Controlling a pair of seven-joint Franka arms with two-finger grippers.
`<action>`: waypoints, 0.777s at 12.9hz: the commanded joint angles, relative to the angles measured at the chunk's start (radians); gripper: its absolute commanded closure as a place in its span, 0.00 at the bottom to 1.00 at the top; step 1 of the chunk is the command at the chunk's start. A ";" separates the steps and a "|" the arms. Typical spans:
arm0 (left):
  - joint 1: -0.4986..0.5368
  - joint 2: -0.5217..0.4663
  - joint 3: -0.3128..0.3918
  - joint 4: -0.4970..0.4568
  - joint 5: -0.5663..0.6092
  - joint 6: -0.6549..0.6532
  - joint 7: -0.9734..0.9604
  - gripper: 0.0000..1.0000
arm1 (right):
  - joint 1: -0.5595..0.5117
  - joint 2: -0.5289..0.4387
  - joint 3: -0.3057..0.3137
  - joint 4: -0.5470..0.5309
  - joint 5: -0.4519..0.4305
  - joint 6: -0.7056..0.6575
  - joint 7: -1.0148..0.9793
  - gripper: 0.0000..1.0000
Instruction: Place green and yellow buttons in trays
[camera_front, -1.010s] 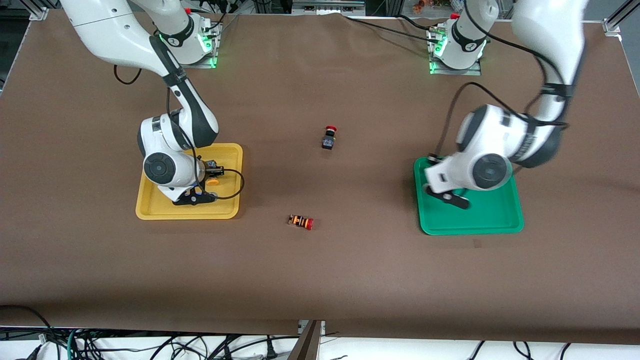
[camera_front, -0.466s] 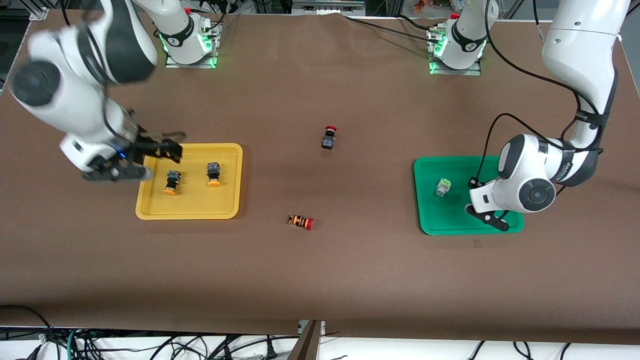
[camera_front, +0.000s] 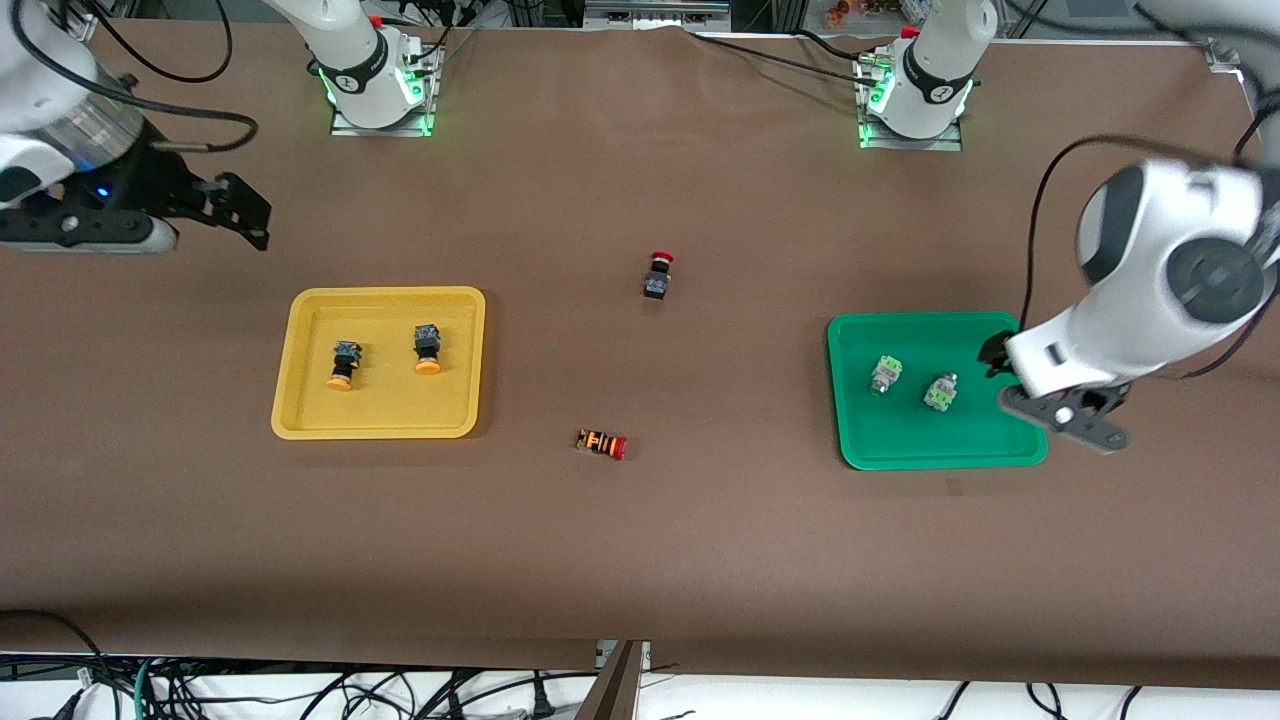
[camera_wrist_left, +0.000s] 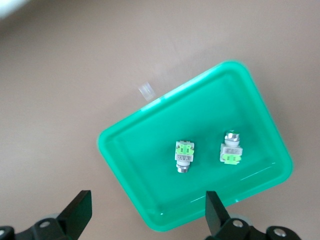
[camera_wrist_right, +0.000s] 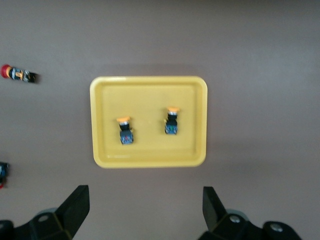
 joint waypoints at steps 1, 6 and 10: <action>0.007 -0.059 -0.009 0.139 -0.053 -0.238 -0.059 0.00 | -0.002 0.003 0.005 0.023 -0.003 -0.098 -0.007 0.00; -0.228 -0.312 0.296 -0.086 -0.245 -0.187 -0.195 0.00 | 0.000 0.030 0.002 0.049 0.003 -0.117 -0.012 0.00; -0.126 -0.348 0.200 -0.154 -0.145 -0.149 -0.197 0.00 | 0.000 0.043 0.003 0.068 0.003 -0.117 -0.012 0.00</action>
